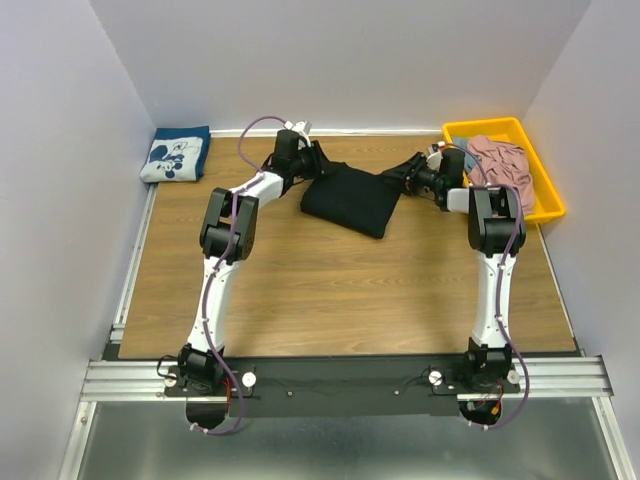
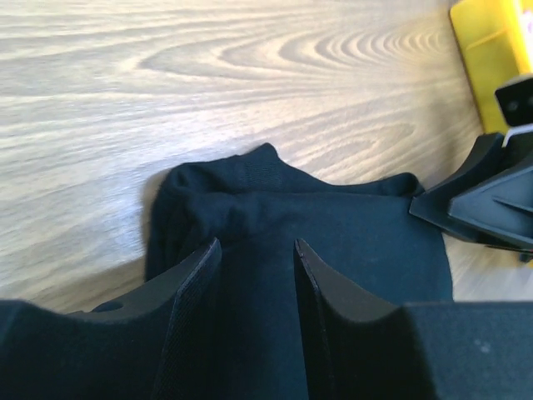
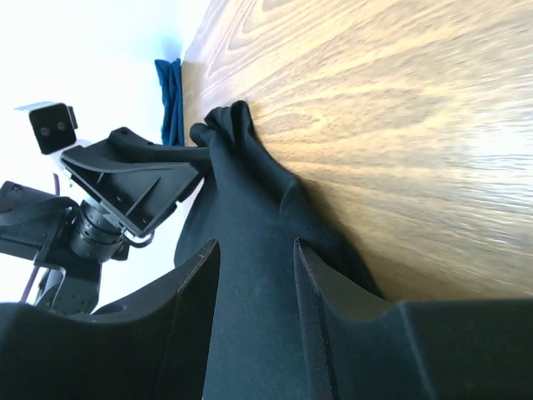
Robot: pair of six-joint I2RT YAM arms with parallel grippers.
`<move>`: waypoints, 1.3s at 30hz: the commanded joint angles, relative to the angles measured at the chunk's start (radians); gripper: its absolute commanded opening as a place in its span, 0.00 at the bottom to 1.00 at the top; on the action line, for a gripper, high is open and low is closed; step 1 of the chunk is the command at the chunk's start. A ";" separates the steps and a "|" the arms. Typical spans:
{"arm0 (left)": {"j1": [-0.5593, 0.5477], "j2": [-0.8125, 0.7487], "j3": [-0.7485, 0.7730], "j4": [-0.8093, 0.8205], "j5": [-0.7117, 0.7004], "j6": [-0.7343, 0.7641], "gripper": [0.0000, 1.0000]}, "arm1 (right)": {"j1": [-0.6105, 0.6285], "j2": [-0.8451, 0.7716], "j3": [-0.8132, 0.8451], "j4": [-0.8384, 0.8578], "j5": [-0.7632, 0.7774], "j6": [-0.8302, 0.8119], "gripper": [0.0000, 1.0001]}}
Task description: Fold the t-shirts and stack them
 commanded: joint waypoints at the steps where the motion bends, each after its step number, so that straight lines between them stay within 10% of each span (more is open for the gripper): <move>1: 0.035 0.013 -0.006 -0.003 0.044 -0.062 0.49 | -0.016 0.031 0.008 -0.004 0.027 -0.016 0.48; 16: 0.019 -0.513 -0.504 0.123 -0.022 0.004 0.66 | 0.054 -0.356 -0.227 0.001 -0.050 -0.016 0.55; 27: -0.027 -0.553 -0.779 0.163 -0.007 -0.032 0.35 | 0.133 -0.310 -0.540 0.159 -0.091 0.014 0.56; 39: -0.037 -0.605 -0.934 0.169 -0.008 -0.103 0.31 | 0.001 -0.330 -0.580 0.035 -0.088 -0.156 0.55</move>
